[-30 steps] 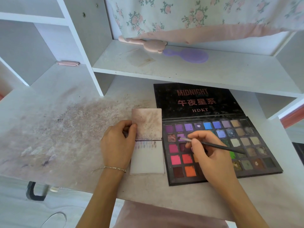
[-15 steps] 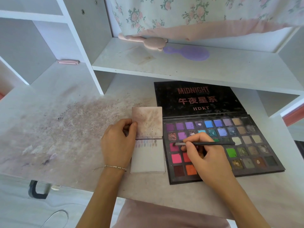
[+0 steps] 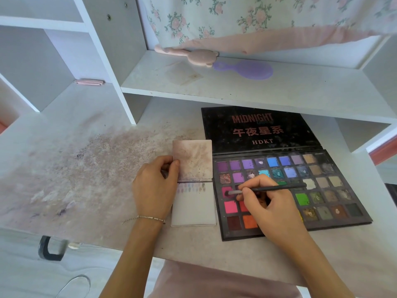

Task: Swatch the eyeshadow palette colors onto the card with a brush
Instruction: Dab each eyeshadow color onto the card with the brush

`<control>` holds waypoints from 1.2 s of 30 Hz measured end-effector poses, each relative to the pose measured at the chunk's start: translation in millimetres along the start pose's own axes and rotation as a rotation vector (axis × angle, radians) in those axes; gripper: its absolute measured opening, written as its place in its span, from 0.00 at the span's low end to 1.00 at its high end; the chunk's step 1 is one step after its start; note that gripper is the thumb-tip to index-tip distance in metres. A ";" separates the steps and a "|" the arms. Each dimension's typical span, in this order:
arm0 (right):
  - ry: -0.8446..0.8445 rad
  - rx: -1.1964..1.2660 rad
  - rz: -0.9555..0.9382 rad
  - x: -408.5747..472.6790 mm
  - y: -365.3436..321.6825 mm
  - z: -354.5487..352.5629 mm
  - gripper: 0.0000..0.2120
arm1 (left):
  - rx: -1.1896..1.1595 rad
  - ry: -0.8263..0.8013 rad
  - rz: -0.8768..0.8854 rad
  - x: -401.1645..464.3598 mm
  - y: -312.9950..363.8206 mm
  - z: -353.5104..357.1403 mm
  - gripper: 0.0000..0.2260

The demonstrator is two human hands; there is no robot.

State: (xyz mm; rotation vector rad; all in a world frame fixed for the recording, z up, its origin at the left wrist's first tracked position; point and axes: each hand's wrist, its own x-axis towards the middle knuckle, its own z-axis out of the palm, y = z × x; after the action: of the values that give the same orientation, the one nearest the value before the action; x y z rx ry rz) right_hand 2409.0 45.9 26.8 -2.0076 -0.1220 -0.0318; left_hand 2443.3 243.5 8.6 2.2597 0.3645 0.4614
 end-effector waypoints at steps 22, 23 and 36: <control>0.009 0.062 -0.071 -0.6 -9.4 15.0 0.07 | -0.075 -0.114 -0.055 5.5 -4.4 -11.3 0.09; -0.018 0.068 -0.078 -1.0 -11.6 19.8 0.08 | -0.075 -0.120 -0.055 5.7 -4.9 -12.0 0.09; -0.164 0.040 -0.089 5.9 -30.3 53.2 0.10 | -0.092 -0.100 0.012 4.5 -9.6 -10.8 0.05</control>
State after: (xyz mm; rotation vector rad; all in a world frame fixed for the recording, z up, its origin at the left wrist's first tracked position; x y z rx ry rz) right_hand 2410.0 107.2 31.9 -1.9623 -0.3146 0.0784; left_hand 2441.5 258.5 9.1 2.1872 0.2737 0.3618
